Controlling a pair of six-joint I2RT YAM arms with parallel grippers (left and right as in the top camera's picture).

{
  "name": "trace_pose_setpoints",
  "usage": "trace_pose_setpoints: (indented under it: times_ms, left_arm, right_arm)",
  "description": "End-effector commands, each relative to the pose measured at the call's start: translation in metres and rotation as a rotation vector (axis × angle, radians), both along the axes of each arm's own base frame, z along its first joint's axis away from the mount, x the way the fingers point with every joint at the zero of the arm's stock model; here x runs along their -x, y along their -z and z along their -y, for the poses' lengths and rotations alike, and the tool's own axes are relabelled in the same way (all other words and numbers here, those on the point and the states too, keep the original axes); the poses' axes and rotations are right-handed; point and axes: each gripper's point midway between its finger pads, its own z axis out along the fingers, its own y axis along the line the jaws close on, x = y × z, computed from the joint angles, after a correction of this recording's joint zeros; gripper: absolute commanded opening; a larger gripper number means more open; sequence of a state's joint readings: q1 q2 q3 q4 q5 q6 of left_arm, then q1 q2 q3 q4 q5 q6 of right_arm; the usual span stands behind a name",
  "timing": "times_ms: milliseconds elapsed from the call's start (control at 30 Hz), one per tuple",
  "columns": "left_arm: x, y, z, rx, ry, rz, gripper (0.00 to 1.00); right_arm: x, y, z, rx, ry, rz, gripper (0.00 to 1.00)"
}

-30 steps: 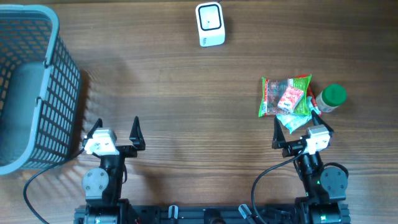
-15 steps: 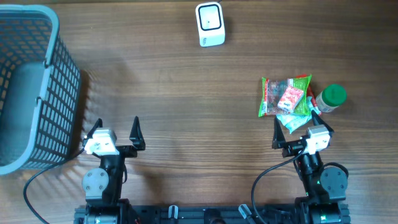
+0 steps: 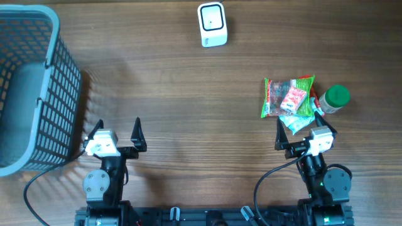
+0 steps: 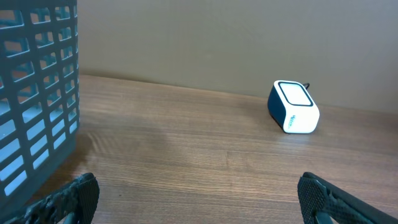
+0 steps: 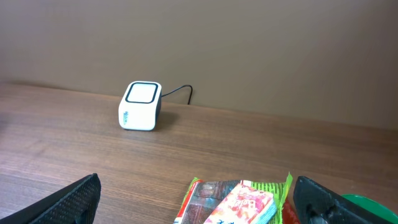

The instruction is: Scan the item barcode

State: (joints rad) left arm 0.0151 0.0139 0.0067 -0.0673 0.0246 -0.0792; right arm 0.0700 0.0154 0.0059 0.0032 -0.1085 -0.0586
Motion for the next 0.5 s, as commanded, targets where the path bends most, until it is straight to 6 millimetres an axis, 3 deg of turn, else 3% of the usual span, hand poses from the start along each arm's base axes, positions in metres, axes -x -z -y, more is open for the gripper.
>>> trace_pose_setpoints:
  times_ms: [0, 467]
  left_arm:
    - [0.0005, 0.0007, -0.0005, -0.019, 0.002, -0.001, 1.0]
    - [0.0005, 0.0009, -0.0004, -0.019, 0.002, -0.002, 1.0]
  right_arm:
    - [0.0006, -0.0028, 0.0004, 0.017, 0.001, 0.016, 1.0]
    - [0.0006, -0.0028, 0.0004, 0.017, 0.001, 0.016, 1.0]
